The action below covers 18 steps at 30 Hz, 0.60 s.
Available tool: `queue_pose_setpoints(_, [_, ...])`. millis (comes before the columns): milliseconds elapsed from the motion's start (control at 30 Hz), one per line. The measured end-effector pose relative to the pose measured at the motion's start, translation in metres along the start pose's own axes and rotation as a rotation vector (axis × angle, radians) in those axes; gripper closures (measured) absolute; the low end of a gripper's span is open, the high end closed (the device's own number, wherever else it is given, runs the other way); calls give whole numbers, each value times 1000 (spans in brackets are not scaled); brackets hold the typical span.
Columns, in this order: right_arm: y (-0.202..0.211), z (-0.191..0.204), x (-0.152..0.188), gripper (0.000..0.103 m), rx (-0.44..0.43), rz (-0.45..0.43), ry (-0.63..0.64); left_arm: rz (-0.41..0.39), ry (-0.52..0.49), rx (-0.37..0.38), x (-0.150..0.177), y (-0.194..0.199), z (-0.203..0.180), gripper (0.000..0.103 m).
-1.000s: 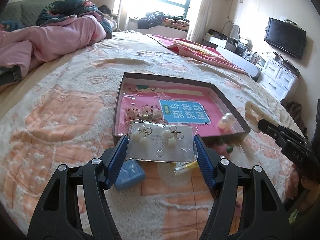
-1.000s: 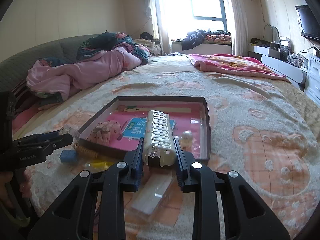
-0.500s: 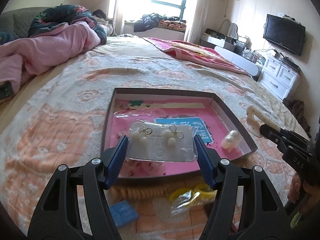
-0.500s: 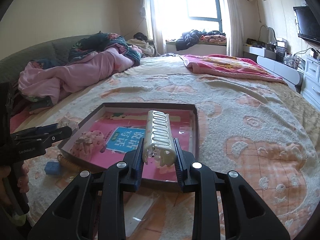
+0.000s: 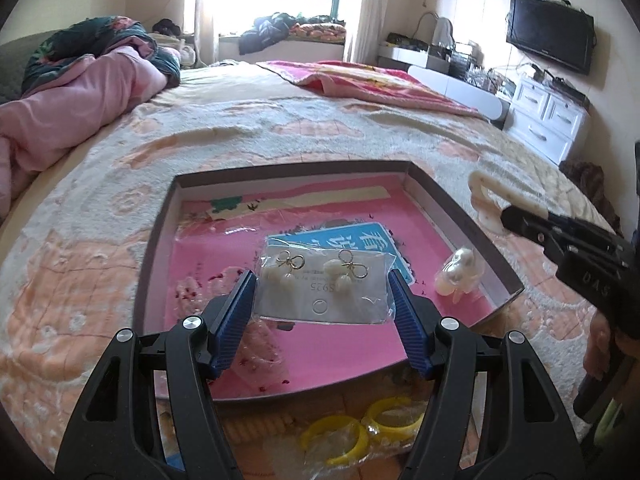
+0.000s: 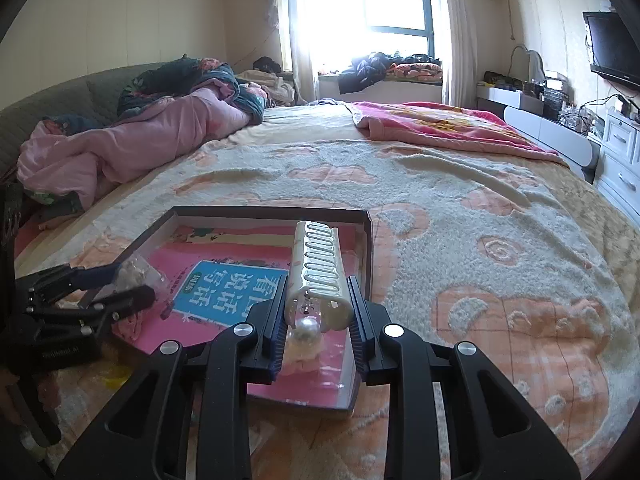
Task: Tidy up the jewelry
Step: 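Place the earring bag on the book with left gripper while right gripper lays comb in tray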
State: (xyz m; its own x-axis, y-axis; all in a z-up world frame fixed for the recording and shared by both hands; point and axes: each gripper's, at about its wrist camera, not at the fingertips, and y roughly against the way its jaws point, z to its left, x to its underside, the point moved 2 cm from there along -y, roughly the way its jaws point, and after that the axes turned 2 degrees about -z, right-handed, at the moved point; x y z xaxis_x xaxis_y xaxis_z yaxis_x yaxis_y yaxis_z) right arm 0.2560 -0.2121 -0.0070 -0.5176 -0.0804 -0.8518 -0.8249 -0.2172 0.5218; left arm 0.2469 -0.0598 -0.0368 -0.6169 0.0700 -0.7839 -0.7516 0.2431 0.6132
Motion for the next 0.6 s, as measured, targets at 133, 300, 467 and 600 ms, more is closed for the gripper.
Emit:
queue_pose_setpoints(133, [-11, 0, -4, 77, 3, 7, 17, 19, -11, 0, 1, -10, -2, 46])
queue_pose_setpoints(300, [-27, 1, -8, 77, -5, 30, 27, 49, -15, -2, 2, -21, 1, 46])
queue_pose_setpoints(467, [-45, 3, -9, 77, -4, 63, 42, 76, -21, -5, 5, -30, 0, 46])
queue_pose_setpoints(600, [-57, 6, -8, 77, 7, 88, 56, 93, -22, -9, 8, -34, 1, 45])
